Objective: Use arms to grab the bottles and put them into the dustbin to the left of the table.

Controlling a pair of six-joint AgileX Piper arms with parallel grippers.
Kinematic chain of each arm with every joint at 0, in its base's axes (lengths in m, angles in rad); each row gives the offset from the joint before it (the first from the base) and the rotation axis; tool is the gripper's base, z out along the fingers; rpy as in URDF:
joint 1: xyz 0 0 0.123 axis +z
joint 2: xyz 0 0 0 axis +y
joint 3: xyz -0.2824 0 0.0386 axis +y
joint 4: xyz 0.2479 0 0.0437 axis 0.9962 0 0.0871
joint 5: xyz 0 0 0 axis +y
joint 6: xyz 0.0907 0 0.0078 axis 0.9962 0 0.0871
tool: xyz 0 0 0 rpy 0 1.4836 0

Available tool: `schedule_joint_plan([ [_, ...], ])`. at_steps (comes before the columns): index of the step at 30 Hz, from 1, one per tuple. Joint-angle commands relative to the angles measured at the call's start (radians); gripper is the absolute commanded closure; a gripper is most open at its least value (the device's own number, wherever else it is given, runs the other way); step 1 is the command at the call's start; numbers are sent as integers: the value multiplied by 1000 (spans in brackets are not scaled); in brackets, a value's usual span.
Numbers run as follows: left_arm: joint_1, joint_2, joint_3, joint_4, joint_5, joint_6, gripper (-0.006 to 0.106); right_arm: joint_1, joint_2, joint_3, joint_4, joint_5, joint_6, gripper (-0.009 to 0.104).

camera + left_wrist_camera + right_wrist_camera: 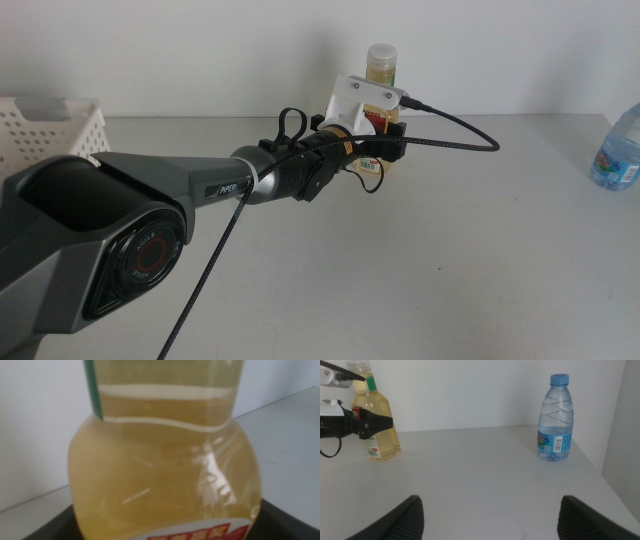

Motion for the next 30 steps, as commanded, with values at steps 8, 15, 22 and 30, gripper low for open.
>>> schedule_joint_plan([
  [8, 5, -61, -36, -78, -123, 13, 35, -4, -21, -9, -11, -73, -5, 1],
  [15, 31, -63, -34, -130, -122, 15, 83, -4, -21, -9, -11, -73, -5, 1],
  [22, 35, -93, -34, -104, -80, 17, 102, -4, -21, -9, -11, -73, -5, 1],
  [30, 35, -156, -32, -8, 52, 16, 102, -4, -21, -9, -11, -73, -5, 1],
])
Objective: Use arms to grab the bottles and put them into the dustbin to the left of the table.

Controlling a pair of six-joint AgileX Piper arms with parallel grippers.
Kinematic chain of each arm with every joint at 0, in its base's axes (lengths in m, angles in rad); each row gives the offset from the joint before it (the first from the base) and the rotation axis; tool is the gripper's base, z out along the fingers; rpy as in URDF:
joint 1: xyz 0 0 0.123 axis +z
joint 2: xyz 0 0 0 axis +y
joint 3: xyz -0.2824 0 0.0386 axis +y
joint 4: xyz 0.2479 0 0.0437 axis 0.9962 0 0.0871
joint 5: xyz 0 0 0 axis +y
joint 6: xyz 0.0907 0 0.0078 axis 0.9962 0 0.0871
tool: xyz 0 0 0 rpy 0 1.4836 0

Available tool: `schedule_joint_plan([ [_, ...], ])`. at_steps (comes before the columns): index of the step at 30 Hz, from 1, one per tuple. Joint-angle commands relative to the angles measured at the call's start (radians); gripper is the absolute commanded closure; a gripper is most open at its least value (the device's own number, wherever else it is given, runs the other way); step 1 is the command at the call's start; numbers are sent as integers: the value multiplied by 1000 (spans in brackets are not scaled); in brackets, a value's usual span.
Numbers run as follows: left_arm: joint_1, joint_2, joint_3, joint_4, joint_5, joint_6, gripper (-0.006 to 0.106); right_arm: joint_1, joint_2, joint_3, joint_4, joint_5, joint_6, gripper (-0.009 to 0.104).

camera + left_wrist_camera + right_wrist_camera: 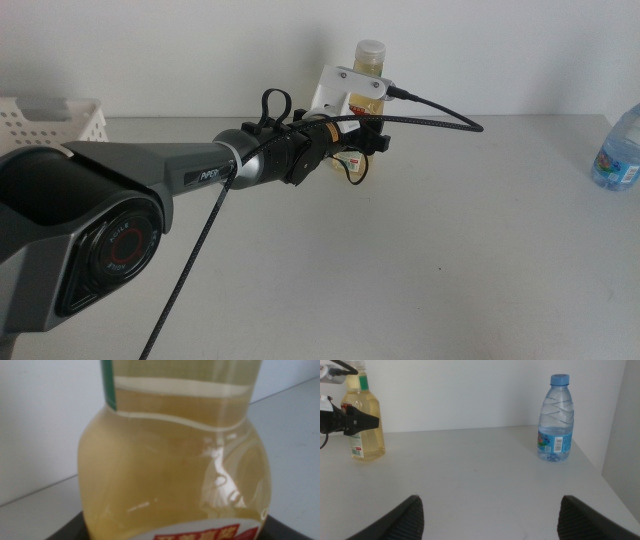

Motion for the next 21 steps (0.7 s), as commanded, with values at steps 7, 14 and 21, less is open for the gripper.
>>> schedule_joint_plan([
  [7, 2, -220, 117, 41, -179, 9, 102, -4, -21, -9, -11, -73, -5, 1],
  [14, 4, -404, 318, 46, -197, 43, 102, -4, -21, -9, -11, -73, -5, 1],
  [21, 4, -615, 422, 113, -10, 41, 102, -4, -21, -9, -11, -73, -5, 1],
])
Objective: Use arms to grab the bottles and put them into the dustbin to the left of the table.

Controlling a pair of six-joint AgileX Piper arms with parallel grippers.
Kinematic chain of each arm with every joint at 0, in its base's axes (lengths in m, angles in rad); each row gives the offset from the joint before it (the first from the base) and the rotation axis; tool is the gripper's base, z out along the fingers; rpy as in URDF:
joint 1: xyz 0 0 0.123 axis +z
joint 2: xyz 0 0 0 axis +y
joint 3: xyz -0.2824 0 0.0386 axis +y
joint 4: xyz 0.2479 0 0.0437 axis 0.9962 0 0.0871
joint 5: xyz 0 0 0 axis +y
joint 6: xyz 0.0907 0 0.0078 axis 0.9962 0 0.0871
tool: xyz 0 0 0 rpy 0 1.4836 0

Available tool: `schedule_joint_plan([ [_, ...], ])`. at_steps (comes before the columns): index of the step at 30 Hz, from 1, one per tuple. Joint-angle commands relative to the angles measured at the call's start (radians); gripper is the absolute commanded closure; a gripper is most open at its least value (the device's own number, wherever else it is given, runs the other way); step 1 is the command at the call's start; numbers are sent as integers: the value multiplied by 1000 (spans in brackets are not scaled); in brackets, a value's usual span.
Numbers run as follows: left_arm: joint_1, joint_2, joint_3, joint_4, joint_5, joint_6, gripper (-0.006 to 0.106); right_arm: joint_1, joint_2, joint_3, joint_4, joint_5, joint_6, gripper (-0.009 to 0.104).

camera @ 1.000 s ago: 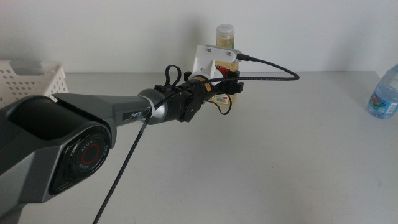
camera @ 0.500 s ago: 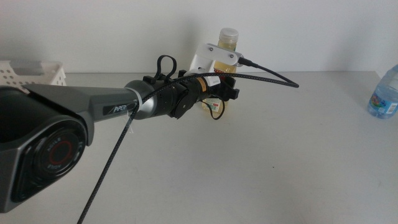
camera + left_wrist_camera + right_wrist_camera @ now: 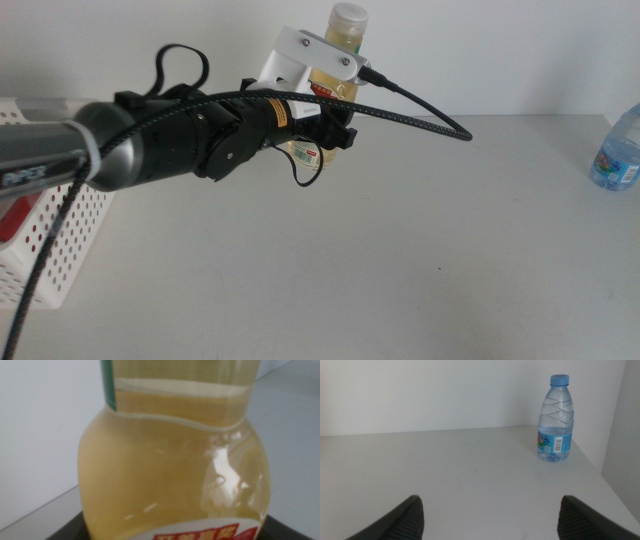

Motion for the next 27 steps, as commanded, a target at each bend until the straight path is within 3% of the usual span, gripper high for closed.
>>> schedule_joint_plan([
  [1, 4, -145, -30, 4, -18, -6, 102, -4, -21, -9, -11, -73, -5, 1],
  [6, 11, -270, -34, -3, 216, -15, 102, -4, -21, -9, -11, -73, -5, 1],
  [12, 84, -399, -40, -87, 509, -31, 102, -4, -21, -9, -11, -73, -5, 1],
  [20, 310, -458, -227, -238, 1015, 255, 102, -4, -21, -9, -11, -73, -5, 1],
  [27, 588, -452, -332, -369, 1152, 423, 102, -4, -21, -9, -11, -73, -5, 1],
])
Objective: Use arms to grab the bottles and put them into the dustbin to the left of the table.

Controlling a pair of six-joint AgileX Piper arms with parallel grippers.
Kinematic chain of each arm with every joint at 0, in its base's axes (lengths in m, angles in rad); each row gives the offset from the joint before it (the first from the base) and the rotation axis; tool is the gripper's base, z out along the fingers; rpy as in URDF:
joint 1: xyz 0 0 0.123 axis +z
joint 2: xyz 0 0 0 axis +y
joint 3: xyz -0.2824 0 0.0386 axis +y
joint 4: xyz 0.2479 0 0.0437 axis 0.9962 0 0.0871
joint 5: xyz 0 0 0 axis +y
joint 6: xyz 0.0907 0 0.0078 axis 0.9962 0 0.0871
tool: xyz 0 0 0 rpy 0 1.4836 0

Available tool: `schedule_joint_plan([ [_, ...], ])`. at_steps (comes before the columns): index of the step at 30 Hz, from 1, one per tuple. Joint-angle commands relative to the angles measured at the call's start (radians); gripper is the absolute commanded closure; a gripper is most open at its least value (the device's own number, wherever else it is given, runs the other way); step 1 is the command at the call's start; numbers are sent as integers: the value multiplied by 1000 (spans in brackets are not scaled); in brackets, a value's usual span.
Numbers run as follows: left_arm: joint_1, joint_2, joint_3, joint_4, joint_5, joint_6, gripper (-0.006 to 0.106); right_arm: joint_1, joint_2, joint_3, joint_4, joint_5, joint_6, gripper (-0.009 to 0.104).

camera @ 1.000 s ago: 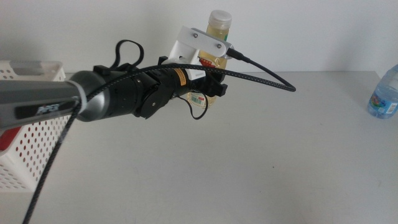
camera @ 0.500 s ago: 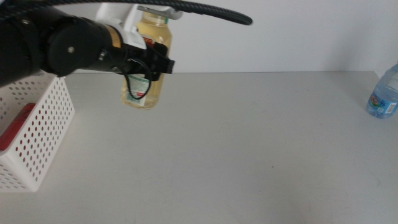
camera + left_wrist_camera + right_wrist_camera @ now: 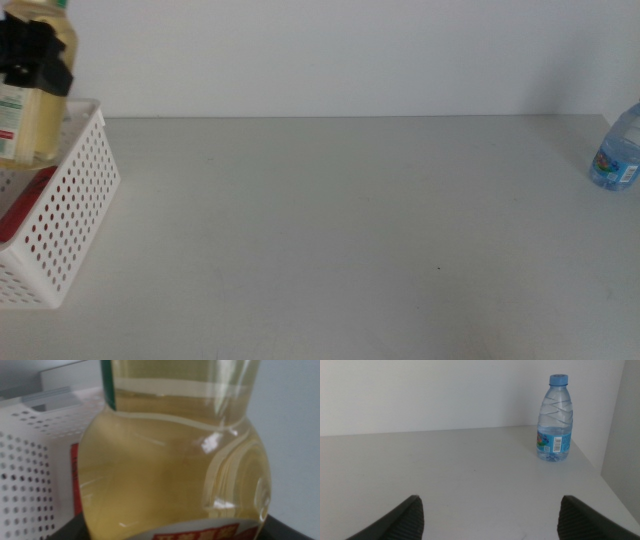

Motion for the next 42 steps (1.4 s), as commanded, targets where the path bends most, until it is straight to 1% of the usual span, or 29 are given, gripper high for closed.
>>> schedule_joint_plan([
  [1, 82, -41, -60, -38, -72, 34, 102, -4, -21, -9, -11, -73, -5, 1],
  [6, 251, 18, -63, -41, -50, 72, 102, -4, -21, -9, -11, -73, -5, 1],
  [10, 311, 101, -63, -53, -48, 107, 102, -4, -21, -9, -11, -73, -5, 1],
  [17, 320, 239, -63, -29, -116, 119, 102, -4, -21, -9, -11, -73, -5, 1],
  [22, 320, 314, -63, 4, -131, 113, 102, -4, -21, -9, -11, -73, -5, 1],
  [26, 318, 351, -63, -1, -125, 111, 102, -4, -21, -9, -11, -73, -5, 1],
  [29, 310, 368, -63, 5, -109, 112, 99, -4, -21, -9, -11, -73, -5, 1],
  [31, 308, 373, -63, 5, -100, 112, 95, -4, -21, -9, -11, -73, -5, 1],
  [34, 292, 375, -63, 5, -97, 112, 83, -4, -21, -9, -11, -73, -5, 1],
  [36, 279, 375, -63, 10, -90, 113, 72, -4, -21, -9, -11, -73, -5, 1],
  [42, 238, 375, -63, 31, -79, 135, 31, -4, -21, -9, -11, -73, -5, 1],
])
